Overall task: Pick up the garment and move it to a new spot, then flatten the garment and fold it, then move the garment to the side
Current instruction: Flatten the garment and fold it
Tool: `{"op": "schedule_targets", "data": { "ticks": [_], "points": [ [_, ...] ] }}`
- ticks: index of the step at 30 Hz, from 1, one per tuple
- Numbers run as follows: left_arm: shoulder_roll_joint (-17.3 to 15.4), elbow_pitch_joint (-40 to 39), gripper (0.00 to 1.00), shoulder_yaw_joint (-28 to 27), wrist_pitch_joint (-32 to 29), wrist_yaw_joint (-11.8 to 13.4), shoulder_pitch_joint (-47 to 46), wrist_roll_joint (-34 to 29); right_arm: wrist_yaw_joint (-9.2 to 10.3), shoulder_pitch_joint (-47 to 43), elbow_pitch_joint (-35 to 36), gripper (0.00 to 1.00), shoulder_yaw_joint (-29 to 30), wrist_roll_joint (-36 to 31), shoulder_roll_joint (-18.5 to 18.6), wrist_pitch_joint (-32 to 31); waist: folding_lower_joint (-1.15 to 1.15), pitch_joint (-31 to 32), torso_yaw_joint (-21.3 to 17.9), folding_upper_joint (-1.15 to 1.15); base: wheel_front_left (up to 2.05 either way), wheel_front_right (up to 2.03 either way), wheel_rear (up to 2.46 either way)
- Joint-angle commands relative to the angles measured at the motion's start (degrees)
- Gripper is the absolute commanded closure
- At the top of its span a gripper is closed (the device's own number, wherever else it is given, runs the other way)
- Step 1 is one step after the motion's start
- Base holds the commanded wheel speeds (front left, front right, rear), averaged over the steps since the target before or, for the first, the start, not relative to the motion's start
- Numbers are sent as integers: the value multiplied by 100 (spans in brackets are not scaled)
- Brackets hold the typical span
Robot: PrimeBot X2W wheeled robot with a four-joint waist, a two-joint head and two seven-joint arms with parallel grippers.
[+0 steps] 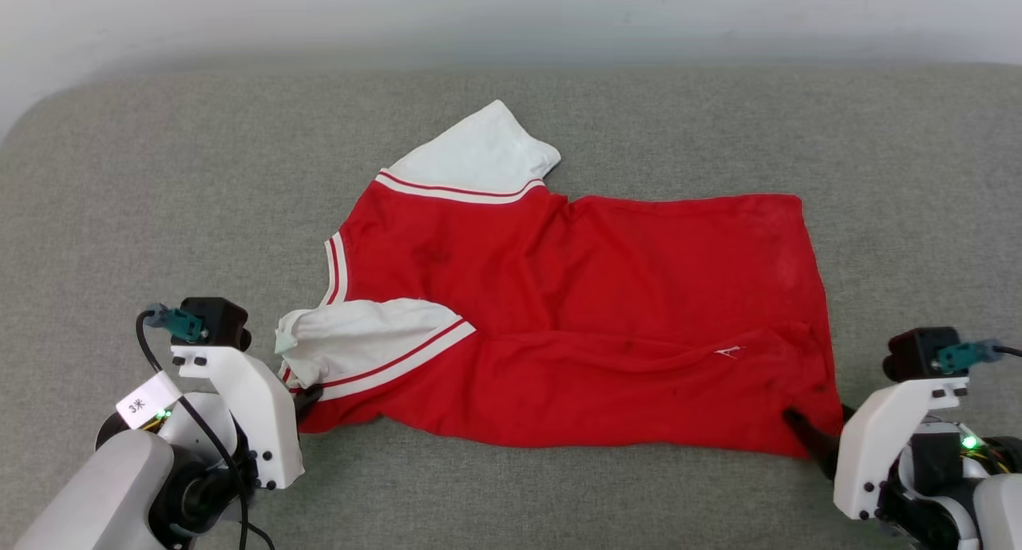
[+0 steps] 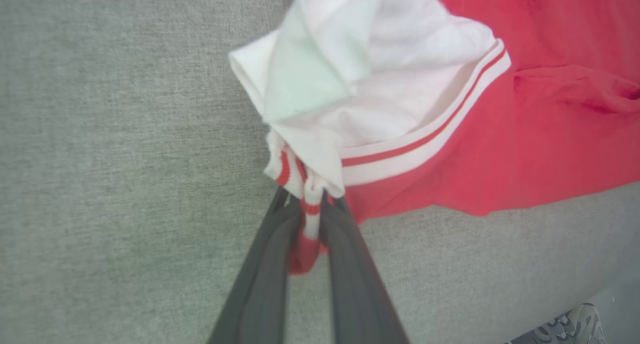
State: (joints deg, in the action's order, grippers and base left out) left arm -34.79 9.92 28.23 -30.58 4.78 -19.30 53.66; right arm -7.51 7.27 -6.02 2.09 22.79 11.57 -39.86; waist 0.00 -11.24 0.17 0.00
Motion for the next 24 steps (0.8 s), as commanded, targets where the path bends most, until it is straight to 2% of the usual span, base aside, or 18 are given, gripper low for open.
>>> {"op": "schedule_targets", "data": {
  "ticks": [1,6,7,8,9,10,19,24],
  "points": [
    [5,-27,100,-6,46,27,-79,-26,5,119,-116,0,-68,21,19,-24,0,-66,42,0,0,0,0],
    [31,-5,100,-11,143,57,-44,-57,4,89,-661,0,-381,222,-95,-240,0,-156,103,0,0,0,0],
    [37,0,100,-9,167,59,-32,-55,3,60,-747,45,-444,247,-111,-290,0,-167,108,0,0,0,0],
    [41,2,100,-10,182,64,-14,-56,3,52,-809,66,-484,291,-128,-298,0,-176,110,0,0,0,0],
    [38,2,100,-15,204,67,3,-56,3,55,-853,92,-523,332,-143,-305,0,-188,108,0,0,0,0],
    [38,4,100,-19,216,72,22,-58,3,70,-880,100,-547,350,-132,-288,0,-197,104,0,0,0,0],
    [-13,-128,100,-19,357,120,232,-94,8,344,-661,100,-440,365,248,96,0,28,60,0,0,0,0],
    [-82,-307,100,18,348,244,560,-66,8,32,-366,100,-457,356,319,26,0,394,81,0,0,0,0]
  ]
}}
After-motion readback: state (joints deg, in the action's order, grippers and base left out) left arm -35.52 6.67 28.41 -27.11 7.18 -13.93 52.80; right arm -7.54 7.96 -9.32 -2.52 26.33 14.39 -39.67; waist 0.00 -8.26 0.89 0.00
